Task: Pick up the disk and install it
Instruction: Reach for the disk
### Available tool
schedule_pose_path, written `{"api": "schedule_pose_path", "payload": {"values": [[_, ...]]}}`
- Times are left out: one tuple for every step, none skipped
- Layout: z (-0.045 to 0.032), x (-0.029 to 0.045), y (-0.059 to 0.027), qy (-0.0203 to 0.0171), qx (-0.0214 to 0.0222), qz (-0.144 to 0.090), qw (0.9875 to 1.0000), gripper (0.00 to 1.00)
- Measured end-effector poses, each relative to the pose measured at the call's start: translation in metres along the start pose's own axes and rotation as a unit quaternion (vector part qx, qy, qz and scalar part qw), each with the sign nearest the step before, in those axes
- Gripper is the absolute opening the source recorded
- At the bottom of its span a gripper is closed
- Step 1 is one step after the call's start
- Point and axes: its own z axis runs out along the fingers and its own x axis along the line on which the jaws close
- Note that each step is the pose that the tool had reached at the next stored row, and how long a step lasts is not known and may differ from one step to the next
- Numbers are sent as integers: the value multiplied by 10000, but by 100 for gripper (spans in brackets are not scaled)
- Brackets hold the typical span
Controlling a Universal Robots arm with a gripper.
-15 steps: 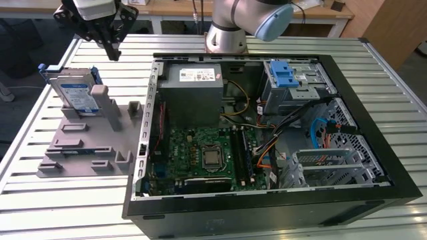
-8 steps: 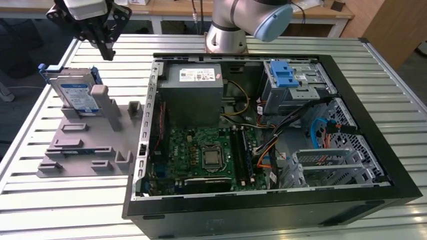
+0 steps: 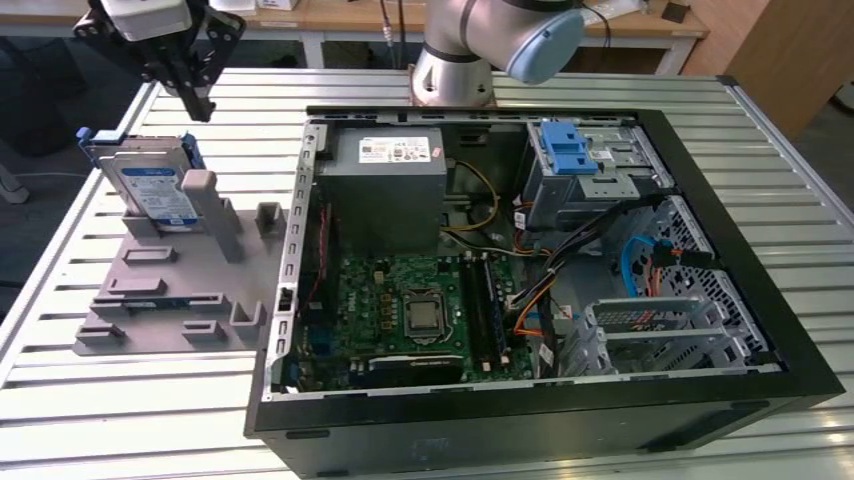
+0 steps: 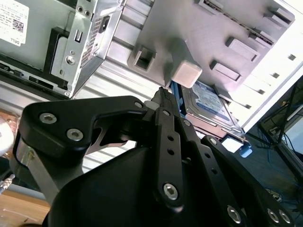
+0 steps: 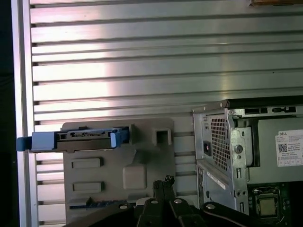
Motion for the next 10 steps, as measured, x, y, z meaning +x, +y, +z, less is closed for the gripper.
{"api": "schedule_pose_path", "payload": {"values": [[1,13,0,1,0,0,10000,11],[1,26,0,2,1,0,10000,11],[2,40,0,3,0,0,10000,11],[3,54,0,3,0,1,10000,11],[4,68,0,4,0,1,10000,11],[5,83,0,4,0,1,10000,11],[6,99,0,4,0,1,10000,11],[6,114,0,5,0,1,10000,11],[7,129,0,5,0,1,10000,11],[8,143,0,6,1,1,10000,11]]}}
